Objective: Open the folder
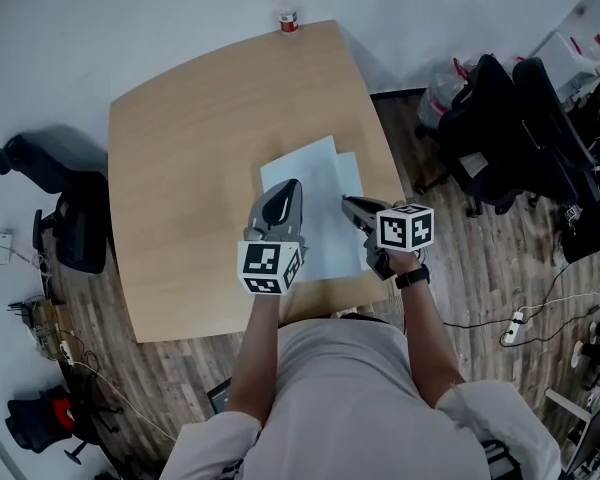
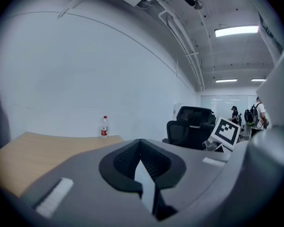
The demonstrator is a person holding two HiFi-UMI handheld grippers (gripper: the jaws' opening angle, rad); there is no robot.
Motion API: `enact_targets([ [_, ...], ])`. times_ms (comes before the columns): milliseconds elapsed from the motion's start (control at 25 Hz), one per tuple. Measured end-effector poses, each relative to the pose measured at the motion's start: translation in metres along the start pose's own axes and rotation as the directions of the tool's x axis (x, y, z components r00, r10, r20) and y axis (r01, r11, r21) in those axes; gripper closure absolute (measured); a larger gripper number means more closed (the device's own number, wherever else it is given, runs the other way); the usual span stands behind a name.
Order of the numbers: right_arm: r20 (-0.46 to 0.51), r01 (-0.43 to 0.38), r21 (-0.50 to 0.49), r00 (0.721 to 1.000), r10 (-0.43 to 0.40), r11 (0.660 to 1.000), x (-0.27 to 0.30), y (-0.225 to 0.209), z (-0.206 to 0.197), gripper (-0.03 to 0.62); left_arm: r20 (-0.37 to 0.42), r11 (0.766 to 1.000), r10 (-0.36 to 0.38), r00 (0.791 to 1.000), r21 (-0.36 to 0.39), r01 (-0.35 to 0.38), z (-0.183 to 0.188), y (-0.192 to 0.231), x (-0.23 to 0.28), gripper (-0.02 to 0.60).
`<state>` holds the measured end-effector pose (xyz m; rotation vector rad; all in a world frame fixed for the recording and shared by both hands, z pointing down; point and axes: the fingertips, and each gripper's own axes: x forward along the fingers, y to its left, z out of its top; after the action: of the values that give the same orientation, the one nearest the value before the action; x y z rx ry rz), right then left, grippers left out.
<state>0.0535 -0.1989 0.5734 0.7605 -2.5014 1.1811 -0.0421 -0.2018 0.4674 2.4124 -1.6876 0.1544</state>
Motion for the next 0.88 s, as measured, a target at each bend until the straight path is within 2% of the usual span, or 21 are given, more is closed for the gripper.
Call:
enact_targets([
  [440,0.019,-0.076,-0.025,0.997,0.076,0.997,0.008,0.034,0.013,0.553,0.021,0.994,0.106,0.994,-0.005,-0.106,0.005,0.032,-0.033,0.572],
  [880,-0.012,-0.168,-0.079,0.986,0.167,0.983,0.027,0.078,0.030,0.551,0.049,0.980,0.201,0.978,-0.023,-0.200,0.013,0.066,-0.057,0.572],
])
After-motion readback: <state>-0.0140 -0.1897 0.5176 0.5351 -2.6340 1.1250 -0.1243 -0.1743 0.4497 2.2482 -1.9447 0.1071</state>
